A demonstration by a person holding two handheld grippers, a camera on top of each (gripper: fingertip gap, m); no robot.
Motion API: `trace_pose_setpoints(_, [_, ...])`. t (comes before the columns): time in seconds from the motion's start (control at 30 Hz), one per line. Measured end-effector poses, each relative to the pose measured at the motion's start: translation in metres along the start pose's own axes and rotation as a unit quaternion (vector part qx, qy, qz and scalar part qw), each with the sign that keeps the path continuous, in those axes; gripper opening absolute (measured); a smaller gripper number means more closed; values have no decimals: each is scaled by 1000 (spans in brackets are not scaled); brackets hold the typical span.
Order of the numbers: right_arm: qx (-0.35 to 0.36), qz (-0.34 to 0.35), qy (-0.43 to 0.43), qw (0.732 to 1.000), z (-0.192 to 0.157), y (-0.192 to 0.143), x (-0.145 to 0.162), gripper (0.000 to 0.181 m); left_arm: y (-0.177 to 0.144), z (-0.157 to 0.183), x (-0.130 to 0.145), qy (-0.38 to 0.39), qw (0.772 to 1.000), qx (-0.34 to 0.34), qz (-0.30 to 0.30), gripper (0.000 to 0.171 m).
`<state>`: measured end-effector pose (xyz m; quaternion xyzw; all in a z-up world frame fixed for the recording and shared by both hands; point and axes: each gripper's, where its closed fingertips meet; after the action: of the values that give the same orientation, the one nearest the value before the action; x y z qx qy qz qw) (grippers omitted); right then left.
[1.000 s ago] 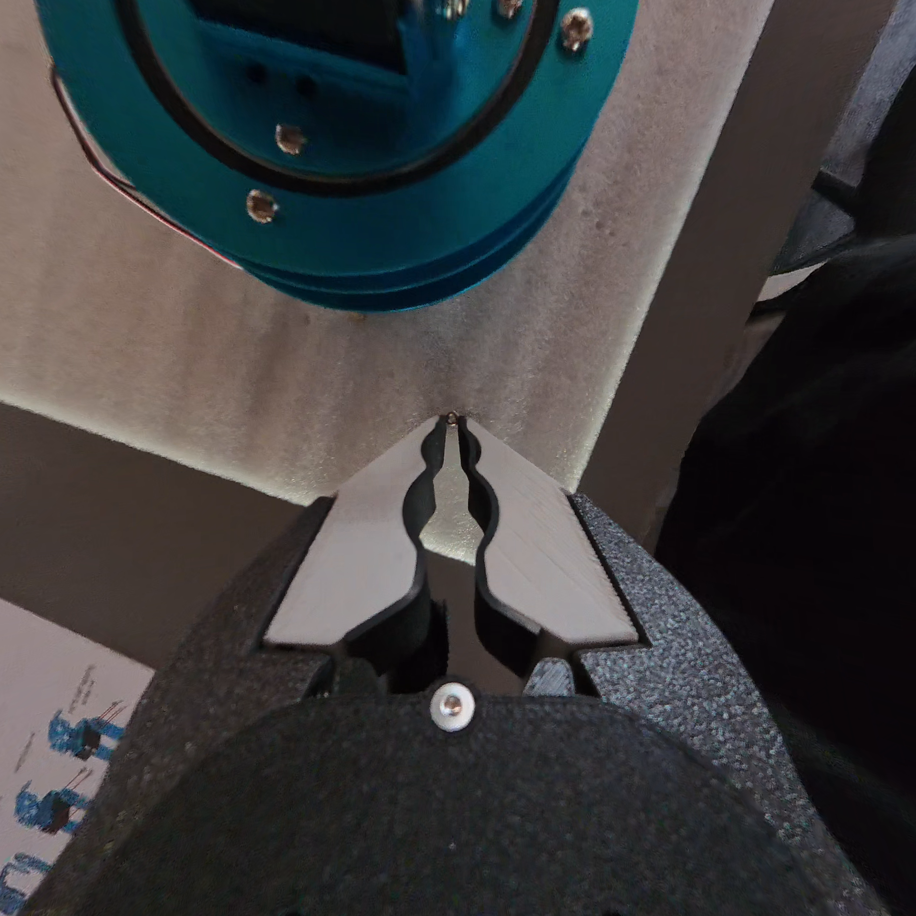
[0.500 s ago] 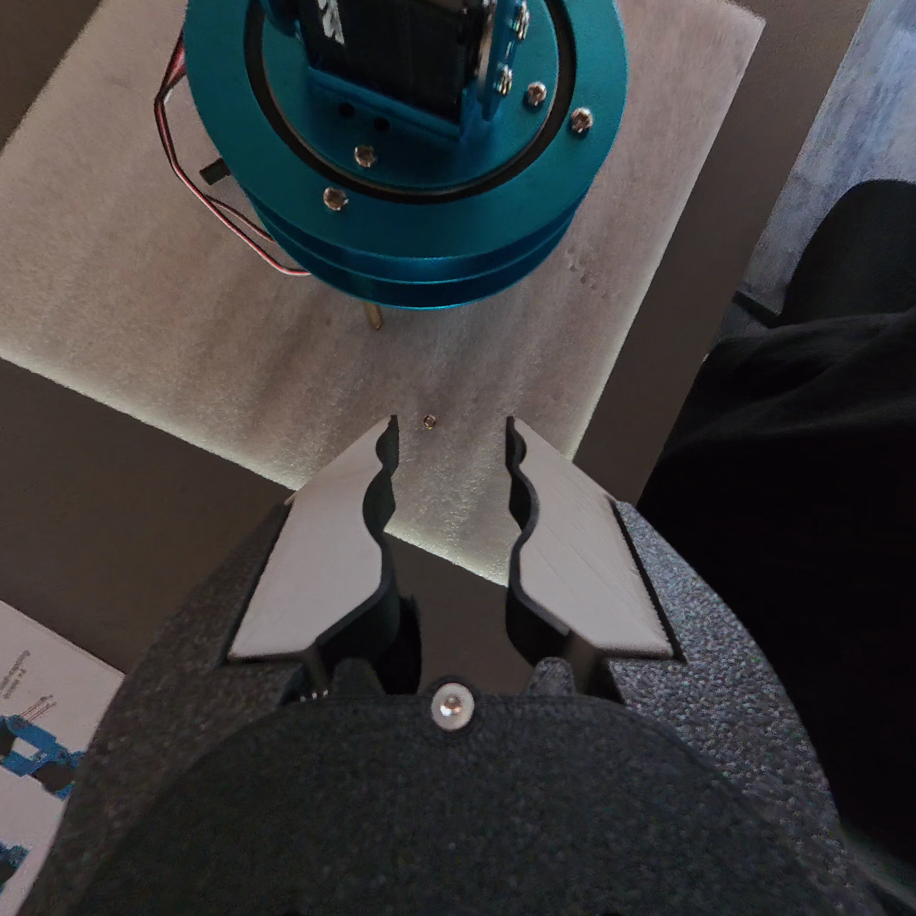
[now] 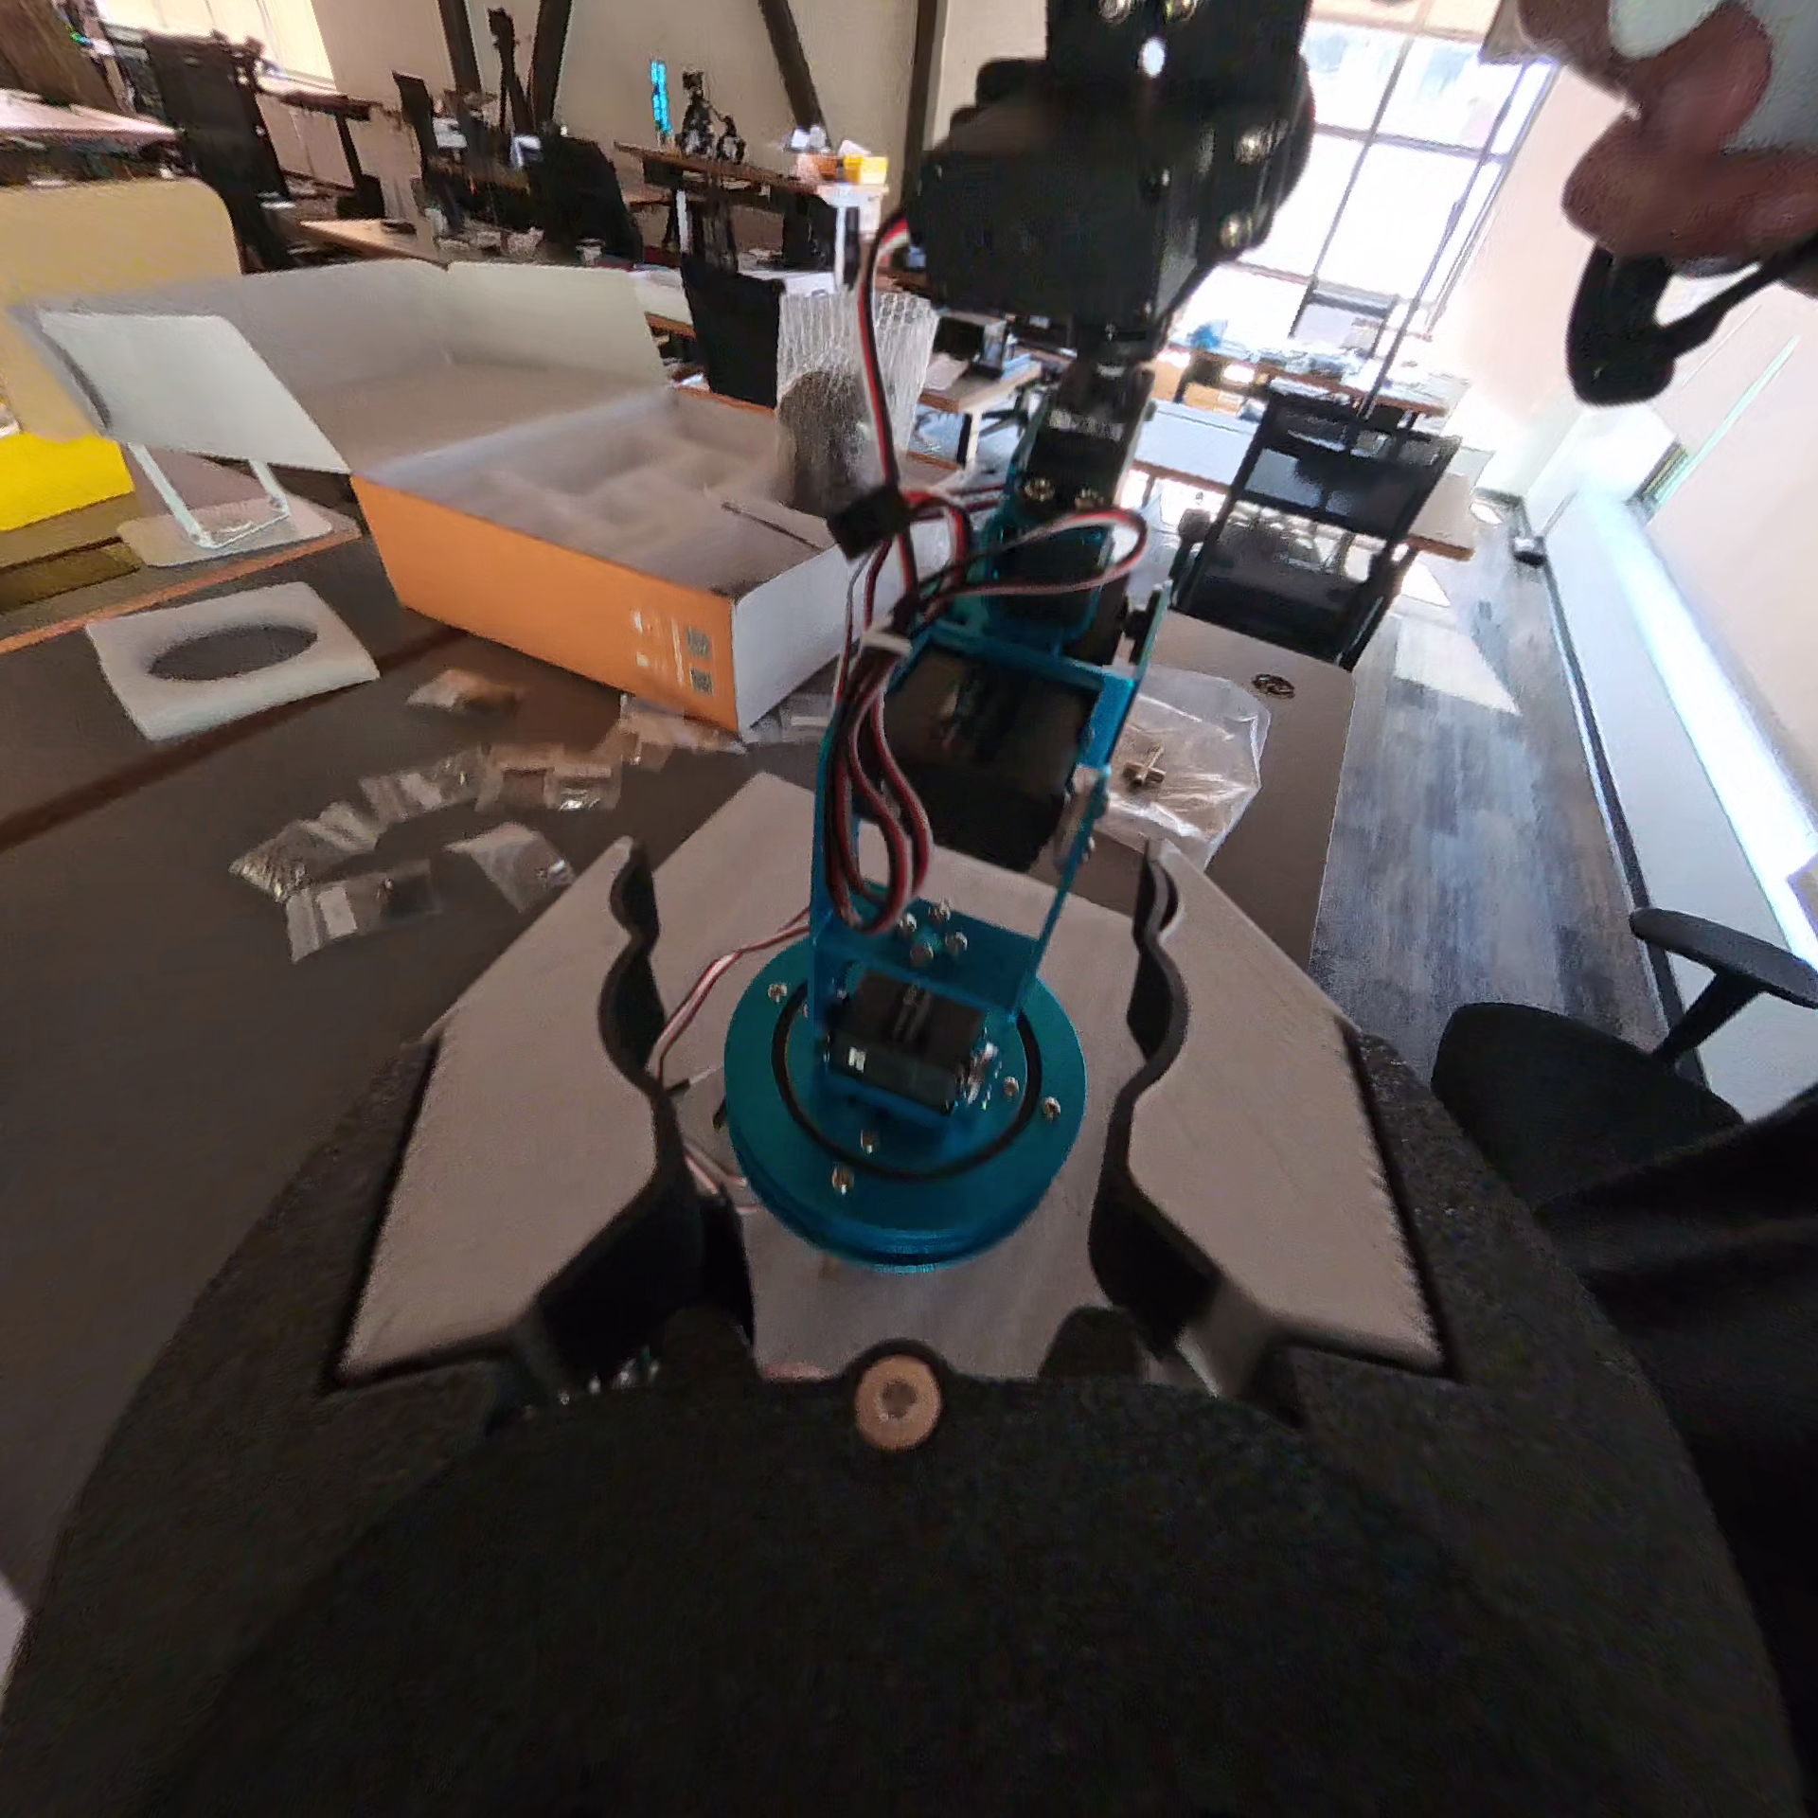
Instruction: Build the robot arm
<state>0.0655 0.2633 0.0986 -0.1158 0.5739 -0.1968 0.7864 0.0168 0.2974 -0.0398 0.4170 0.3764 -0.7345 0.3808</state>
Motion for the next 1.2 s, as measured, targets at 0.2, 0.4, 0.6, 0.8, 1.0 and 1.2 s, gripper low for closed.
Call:
trace_pose_setpoints(0.2, [21,-30,-17,999,-4,-7,4,61,16,16,-3,23,999,37,-3,101])
trace_pose_setpoints(0.4, [43,45,-40,997,-8,-32,45,45,23,7,10,20,999,39,-7,101])
trace_pose_setpoints(0.6, [141,127,14,982,-16,-18,65,37,34,3,18,-3,998,59,-6,93])
trace_pose_setpoints(0.8, [203,157,28,966,-13,-9,61,37,42,5,29,-14,998,64,-10,85])
trace_pose_setpoints(1.0, [200,145,33,968,-8,-1,61,26,51,1,50,-26,998,51,-27,83])
trace_pose_setpoints(1.2, [195,142,34,970,-10,3,60,15,59,-4,59,-17,999,26,-33,80])
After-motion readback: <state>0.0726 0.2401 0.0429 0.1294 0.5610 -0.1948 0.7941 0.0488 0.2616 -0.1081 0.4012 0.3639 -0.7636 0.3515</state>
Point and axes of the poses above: each gripper's, where its closed fingertips meet, y out along the fingers, x out of its underside, z = x × y across the jaws, and after that the axes turned 15 degrees about -y, right-handed
